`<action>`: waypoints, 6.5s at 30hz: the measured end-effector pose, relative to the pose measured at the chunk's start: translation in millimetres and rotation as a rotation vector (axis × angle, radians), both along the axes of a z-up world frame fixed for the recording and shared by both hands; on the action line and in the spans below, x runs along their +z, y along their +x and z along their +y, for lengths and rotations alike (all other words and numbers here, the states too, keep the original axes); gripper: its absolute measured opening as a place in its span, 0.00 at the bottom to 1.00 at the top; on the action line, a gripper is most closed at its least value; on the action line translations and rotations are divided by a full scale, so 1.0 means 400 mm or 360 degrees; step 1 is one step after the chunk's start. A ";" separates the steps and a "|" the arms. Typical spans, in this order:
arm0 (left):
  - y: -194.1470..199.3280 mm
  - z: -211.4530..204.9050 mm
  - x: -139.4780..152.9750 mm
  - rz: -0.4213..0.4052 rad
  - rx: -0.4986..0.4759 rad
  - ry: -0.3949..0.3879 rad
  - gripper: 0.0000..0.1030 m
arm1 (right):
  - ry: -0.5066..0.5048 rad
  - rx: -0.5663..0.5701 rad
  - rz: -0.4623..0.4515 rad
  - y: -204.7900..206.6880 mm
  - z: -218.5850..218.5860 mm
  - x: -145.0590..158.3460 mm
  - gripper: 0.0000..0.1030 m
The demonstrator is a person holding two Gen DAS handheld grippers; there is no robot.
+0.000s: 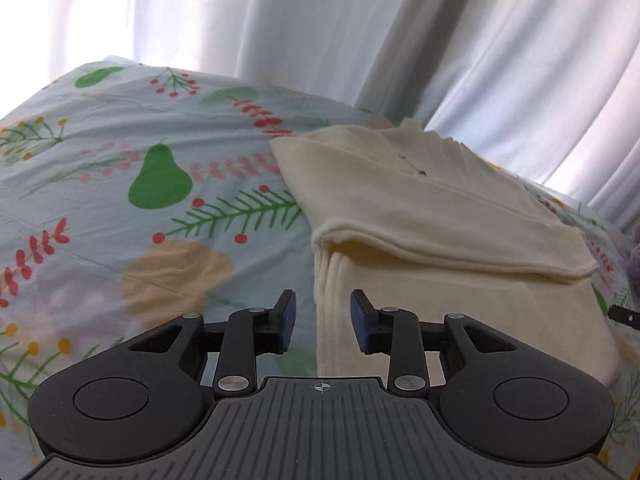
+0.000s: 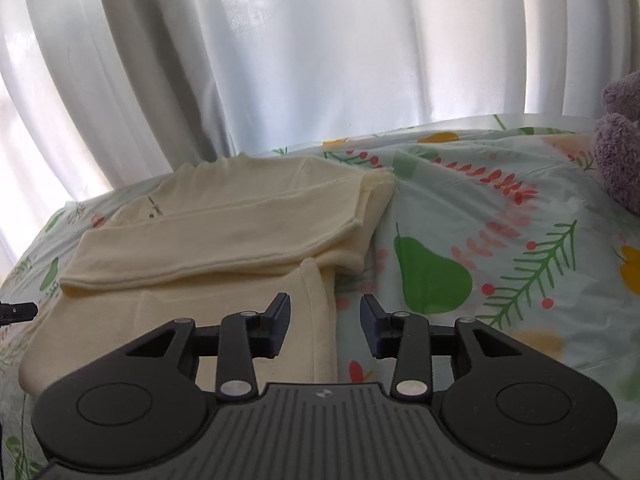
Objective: Fold small clothes
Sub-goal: 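Grasp the hem with both grippers and lift it toward the collar, then carry the hem over with both grippers and lay it near the collar, then open, then grasp the folded bundle edge with both grippers and lift it, then fold the bundle over with both grippers and release it onto itself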
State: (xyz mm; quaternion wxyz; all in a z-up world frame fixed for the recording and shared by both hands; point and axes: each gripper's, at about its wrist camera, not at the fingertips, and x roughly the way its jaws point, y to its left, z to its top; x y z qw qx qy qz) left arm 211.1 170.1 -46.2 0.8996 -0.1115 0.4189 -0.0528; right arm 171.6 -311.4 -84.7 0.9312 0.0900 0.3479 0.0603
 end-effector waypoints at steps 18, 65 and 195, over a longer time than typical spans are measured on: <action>0.043 -0.050 -0.019 -0.0004 -0.0085 -0.0048 0.10 | -0.0272 0.0251 0.0008 0.064 0.096 -0.028 0.07; 0.279 -0.114 0.204 -0.0442 -0.0242 0.0080 0.09 | -0.0426 0.0238 -0.0302 0.312 0.133 0.134 0.05; 0.241 -0.321 -0.027 0.0300 -0.0196 -0.0198 0.55 | 0.0209 0.0159 0.0013 0.247 0.238 0.044 0.17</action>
